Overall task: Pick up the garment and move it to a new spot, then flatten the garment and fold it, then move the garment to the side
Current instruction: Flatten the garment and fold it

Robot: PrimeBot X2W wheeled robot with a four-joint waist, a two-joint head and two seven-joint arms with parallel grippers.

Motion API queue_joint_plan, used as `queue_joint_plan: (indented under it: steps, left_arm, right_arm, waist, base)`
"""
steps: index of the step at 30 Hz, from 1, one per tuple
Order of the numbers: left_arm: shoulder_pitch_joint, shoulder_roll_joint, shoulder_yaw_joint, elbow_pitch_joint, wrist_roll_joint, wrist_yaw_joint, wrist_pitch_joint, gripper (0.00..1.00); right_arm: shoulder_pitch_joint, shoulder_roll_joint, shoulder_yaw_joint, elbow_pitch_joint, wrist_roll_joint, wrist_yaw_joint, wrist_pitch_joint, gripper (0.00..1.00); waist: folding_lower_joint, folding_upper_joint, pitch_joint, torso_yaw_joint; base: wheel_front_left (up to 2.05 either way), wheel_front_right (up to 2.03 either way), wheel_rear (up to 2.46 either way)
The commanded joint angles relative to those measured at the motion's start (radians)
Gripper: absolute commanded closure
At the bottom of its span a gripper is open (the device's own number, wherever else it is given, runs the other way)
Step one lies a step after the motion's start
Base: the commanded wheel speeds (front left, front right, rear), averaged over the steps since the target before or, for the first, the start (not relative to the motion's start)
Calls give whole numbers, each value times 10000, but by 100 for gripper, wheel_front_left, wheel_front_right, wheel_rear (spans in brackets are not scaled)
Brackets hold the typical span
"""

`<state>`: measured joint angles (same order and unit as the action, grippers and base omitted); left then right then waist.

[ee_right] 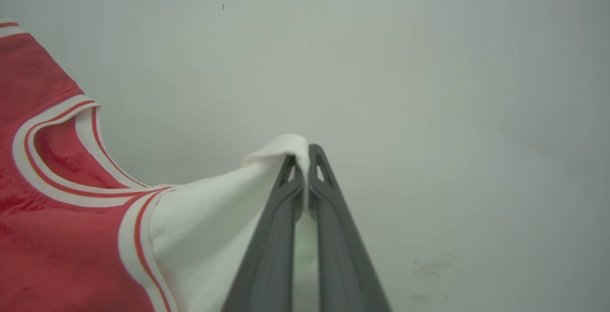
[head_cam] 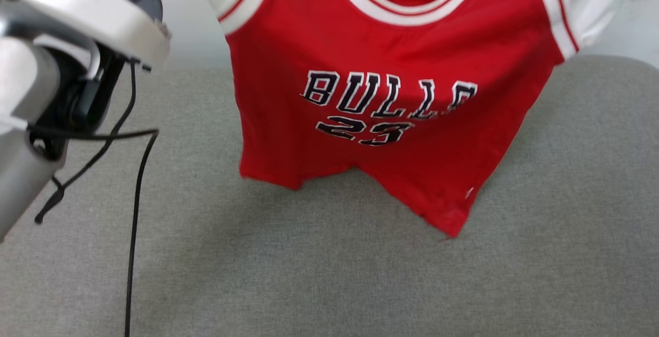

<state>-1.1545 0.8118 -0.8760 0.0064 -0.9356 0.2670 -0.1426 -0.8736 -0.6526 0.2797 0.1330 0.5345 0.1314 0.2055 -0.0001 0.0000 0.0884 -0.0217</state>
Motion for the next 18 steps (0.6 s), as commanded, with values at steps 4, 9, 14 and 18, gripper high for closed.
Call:
queue_joint_plan:
  steps: [4, 9, 14, 18]
  left_arm:
    - [-883, -500, 46, 665, 176, -254, 90, 100]
    - [-2202, -1103, 42, 1802, 443, -732, 295, 100]
    - [-3730, -1553, 158, 3165, 746, -1196, 374, 100]
    - [-4844, -1960, 281, 4261, 946, -1539, 192, 100]
  right_arm:
    - [-922, 293, -102, 259, -345, -15, 352, 100]
    - [-2411, 499, 16, 1119, -839, -15, 522, 100]
    - [-4141, 776, 320, 2226, -1231, -15, 397, 100]
    - [-5583, 982, 576, 3215, -1553, -15, 77, 100]
  waist:
    - [1, 0, 607, -2]
    - [1, 0, 1498, -8]
    - [1, 0, 2479, -70]
    - [1, 0, 3205, -150]
  base:
    - [0, 0, 0]
    - [0, 0, 0]
    - [0, 0, 0]
    - [0, 0, 0]
